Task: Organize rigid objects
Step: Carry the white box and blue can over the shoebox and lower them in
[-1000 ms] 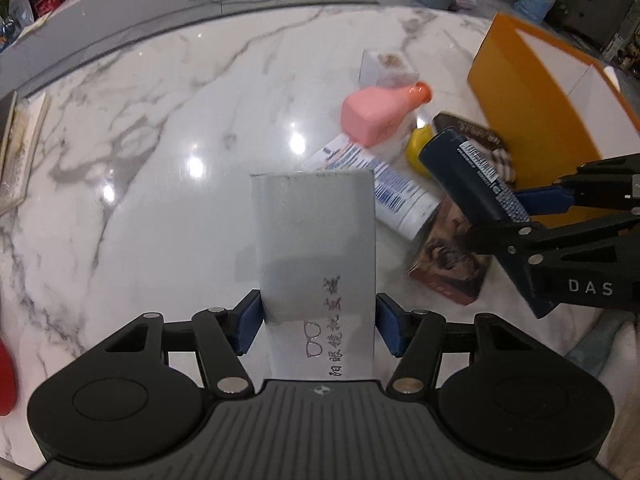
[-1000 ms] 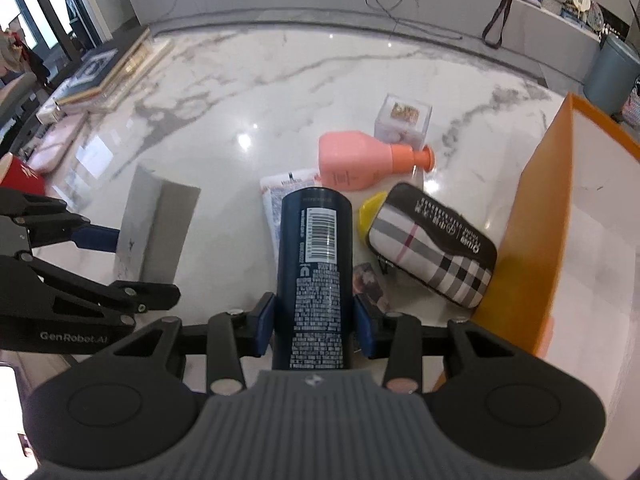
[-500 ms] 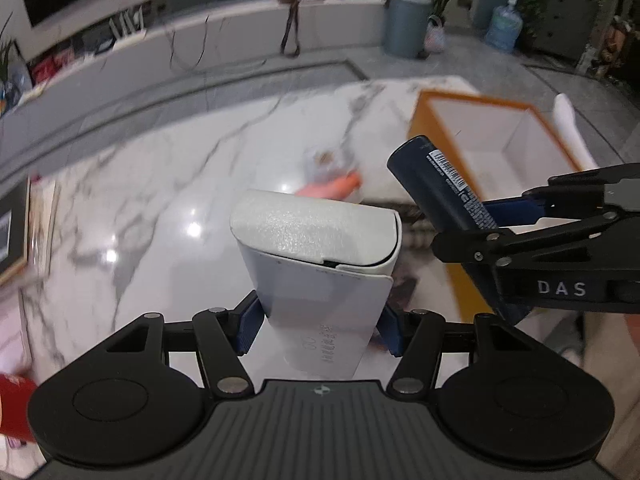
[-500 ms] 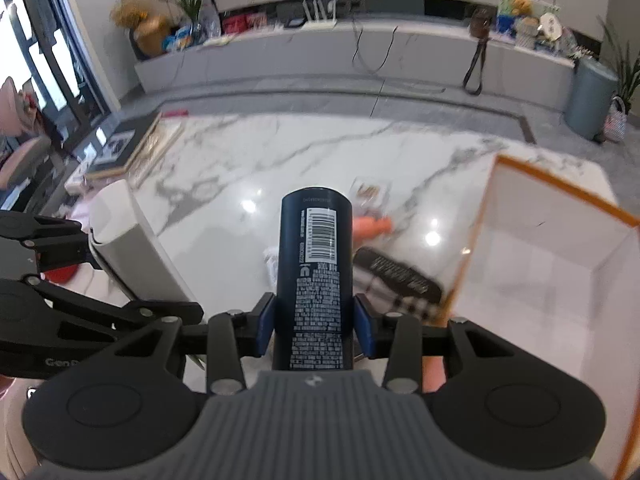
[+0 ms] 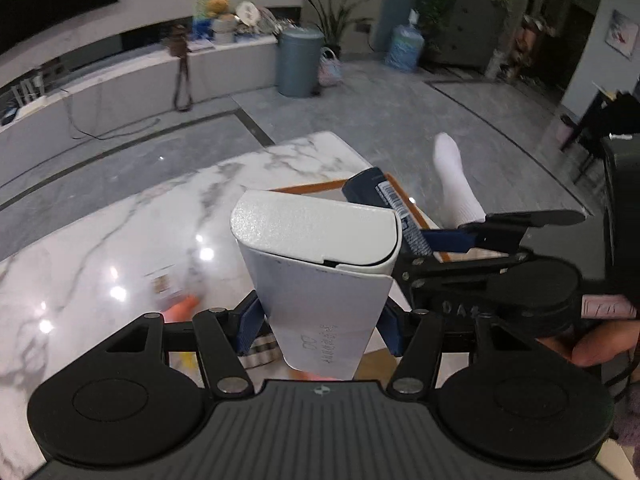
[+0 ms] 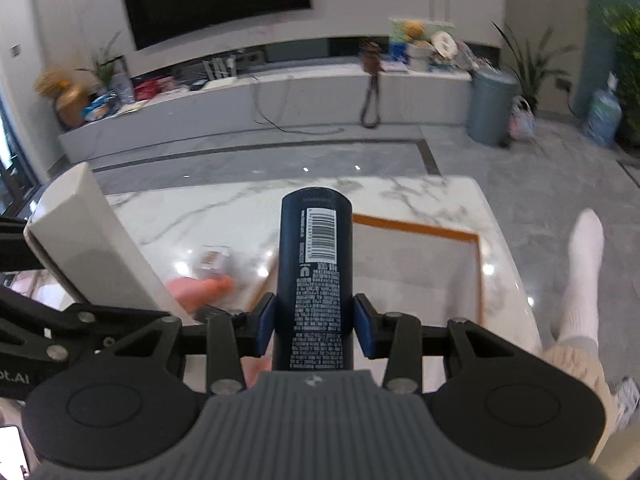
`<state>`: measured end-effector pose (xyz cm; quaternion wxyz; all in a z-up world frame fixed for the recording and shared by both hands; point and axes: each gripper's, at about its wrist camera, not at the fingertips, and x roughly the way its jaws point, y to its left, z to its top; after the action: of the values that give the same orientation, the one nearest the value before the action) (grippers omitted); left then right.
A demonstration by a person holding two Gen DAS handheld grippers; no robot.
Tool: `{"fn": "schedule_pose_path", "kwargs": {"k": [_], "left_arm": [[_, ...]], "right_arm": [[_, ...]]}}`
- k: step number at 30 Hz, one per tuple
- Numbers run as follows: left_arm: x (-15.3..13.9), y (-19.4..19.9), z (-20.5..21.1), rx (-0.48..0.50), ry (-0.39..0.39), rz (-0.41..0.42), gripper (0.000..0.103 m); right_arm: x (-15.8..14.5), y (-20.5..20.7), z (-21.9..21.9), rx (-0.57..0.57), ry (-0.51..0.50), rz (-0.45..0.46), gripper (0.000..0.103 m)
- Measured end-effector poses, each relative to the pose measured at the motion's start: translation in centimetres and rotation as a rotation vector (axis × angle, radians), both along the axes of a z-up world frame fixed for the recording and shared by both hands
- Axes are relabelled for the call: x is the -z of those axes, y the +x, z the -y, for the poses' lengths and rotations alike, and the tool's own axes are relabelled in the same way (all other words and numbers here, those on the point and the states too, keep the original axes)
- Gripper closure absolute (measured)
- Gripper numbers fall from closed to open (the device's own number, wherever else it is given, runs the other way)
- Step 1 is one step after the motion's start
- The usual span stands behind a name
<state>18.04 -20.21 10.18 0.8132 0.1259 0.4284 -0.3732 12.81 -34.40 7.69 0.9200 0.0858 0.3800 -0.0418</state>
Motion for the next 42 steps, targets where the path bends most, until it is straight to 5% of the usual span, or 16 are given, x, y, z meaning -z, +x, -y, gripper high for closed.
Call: {"fn": "schedule_pose_path", "kwargs": {"k": [11,27,34,37,42], "left_arm": [[6.7,5.0,6.9,0.013,0.128,-0.086,0.035],[12.6,9.2,12.2,0.004,0.322,-0.161,0.035],[13.2,10.1,13.4,-0.023,0.342,-0.168,0.034],[13.6,10.4,13.6,-0.021,0.357,-0.154,0.034],[13.3,10.8,13.5,-0.002,0.322,-0.173,0.025]], "right_arm": [[7.6,1.9,6.1,0.07,0.11,-0.088,0.062],[11.9,5.1,6.6,0.088,0.15,-0.112,0.062],[12.7,6.4,6.2,0.089,0.161,-0.124,0.062],[13.2,6.9,7.1,0.117,0.241,-0.138,0.062],[14.0,7.8,7.2,0.139,0.234,-0.161,0.062]]}}
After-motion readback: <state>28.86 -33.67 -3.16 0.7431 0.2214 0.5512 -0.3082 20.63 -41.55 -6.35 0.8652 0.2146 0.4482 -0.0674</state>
